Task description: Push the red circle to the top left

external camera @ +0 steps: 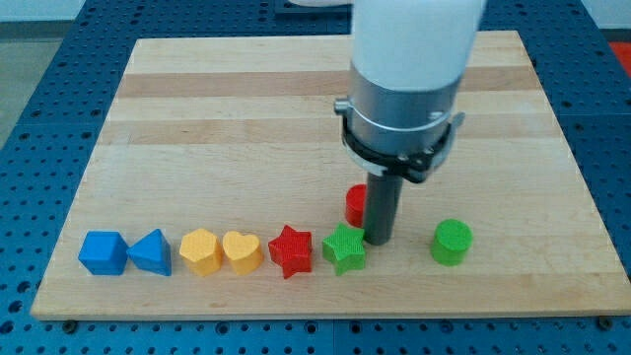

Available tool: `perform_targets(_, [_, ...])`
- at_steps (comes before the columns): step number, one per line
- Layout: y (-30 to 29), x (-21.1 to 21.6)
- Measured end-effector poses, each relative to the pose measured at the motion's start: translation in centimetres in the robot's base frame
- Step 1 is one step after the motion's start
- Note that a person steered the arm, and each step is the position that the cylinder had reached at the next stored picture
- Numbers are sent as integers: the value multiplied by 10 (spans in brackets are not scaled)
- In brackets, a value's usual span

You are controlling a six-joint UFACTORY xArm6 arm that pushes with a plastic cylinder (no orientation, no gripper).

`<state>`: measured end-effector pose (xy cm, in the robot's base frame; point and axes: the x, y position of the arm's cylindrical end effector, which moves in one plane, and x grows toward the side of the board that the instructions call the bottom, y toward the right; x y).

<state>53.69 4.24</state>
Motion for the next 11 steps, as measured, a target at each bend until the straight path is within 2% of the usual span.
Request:
perform_targets(3, [-48, -82])
perform_targets(6, [10, -133])
perform_targets(8, [10, -169])
perform_targets(11, [-53, -203])
